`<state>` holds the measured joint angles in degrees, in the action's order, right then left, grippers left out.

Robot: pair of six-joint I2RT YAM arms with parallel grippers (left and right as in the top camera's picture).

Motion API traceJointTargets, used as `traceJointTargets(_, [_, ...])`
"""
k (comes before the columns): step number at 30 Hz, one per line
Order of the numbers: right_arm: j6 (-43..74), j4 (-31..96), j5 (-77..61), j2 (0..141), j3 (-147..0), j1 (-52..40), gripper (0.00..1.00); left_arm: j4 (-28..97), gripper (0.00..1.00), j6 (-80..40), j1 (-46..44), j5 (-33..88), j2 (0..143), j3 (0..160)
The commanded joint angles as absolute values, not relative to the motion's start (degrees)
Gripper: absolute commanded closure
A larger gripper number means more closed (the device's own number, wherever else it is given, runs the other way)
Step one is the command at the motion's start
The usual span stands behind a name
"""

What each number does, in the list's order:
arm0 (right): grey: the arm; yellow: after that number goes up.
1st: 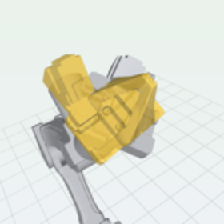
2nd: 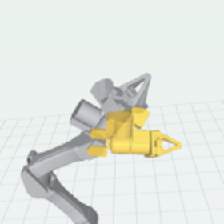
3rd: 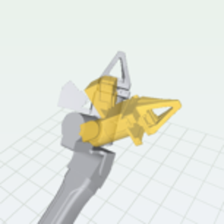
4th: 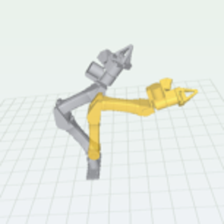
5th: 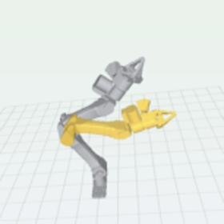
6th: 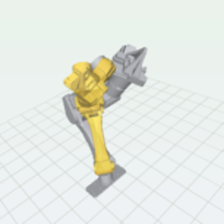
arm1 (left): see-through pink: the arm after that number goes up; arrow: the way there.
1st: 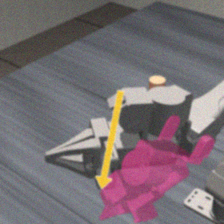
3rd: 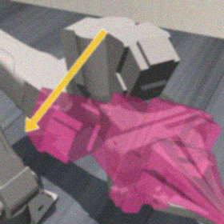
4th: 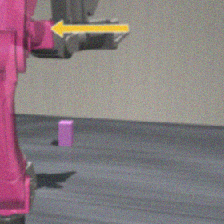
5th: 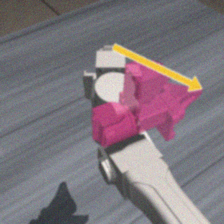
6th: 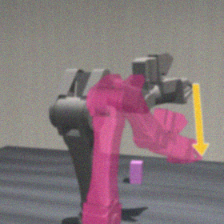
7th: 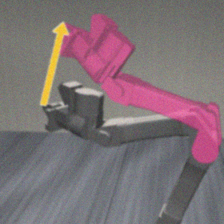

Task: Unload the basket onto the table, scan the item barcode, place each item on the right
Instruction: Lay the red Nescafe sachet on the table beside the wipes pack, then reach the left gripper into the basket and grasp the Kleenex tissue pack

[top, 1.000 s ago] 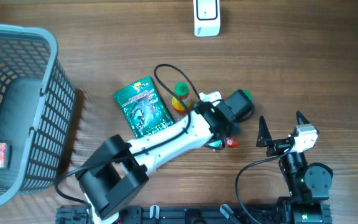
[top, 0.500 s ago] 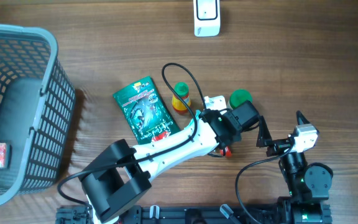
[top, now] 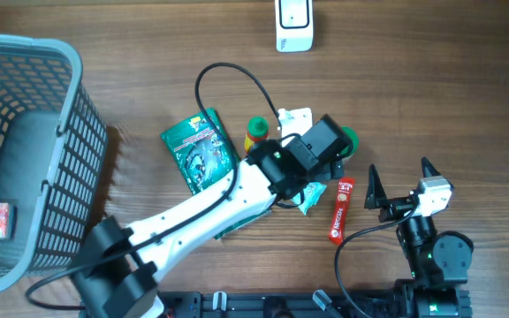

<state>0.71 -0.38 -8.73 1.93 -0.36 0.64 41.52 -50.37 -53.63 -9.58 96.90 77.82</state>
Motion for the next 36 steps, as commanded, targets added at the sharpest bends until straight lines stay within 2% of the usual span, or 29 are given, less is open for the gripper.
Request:
traceJointTargets(1, [0.0,-0.6,-8.6,1.7,-0.3,0.7,0.00,40.9,0.00,-44.8,-53.7,-14.5,92.4,77.6])
traceJointTargets(4, [0.0,-0.6,-8.6,1.7,-0.3,0.7,0.00,39.2,0.00,-39.4,-53.5,-20.1,87.7,77.6])
traceJointTargets(7, [0.0,-0.6,-8.6,1.7,-0.3,0.7,0.00,35.7,0.00,-30.4,-51.0,-20.5,83.0,77.7])
traceJointTargets(9, [0.0,-0.6,-8.6,1.7,-0.3,0.7,0.00,32.7,0.00,-25.7,-47.0,-20.5,79.4,77.7])
traceJointTargets(10, [0.0,-0.6,-8.6,1.7,-0.3,0.7,0.00,29.3,0.00,-23.3,-41.7,-20.4,76.6,77.7])
traceJointTargets(16, [0.0,-0.6,-8.6,1.7,-0.3,0.7,0.00,27.7,0.00,-22.6,-29.7,-18.5,71.0,77.7])
traceJointTargets(26, [0.0,-0.6,-8.6,1.7,-0.3,0.7,0.00,28.0,0.00,-19.7,-27.4,-19.0,67.4,77.7])
traceJointTargets(29, [0.0,-0.6,-8.6,1.7,-0.3,0.7,0.00,28.5,0.00,-19.7,-26.2,-23.2,65.6,79.1])
traceJointTargets(33, [0.0,-0.6,-8.6,1.7,-0.3,0.7,0.00,29.2,0.00,-20.9,-17.4,-31.5,62.4,79.9])
traceJointTargets(36, [0.0,-0.6,-8.6,1.7,-0.3,0.7,0.00,33.1,0.00,-27.6,-4.9,-30.8,61.1,79.9])
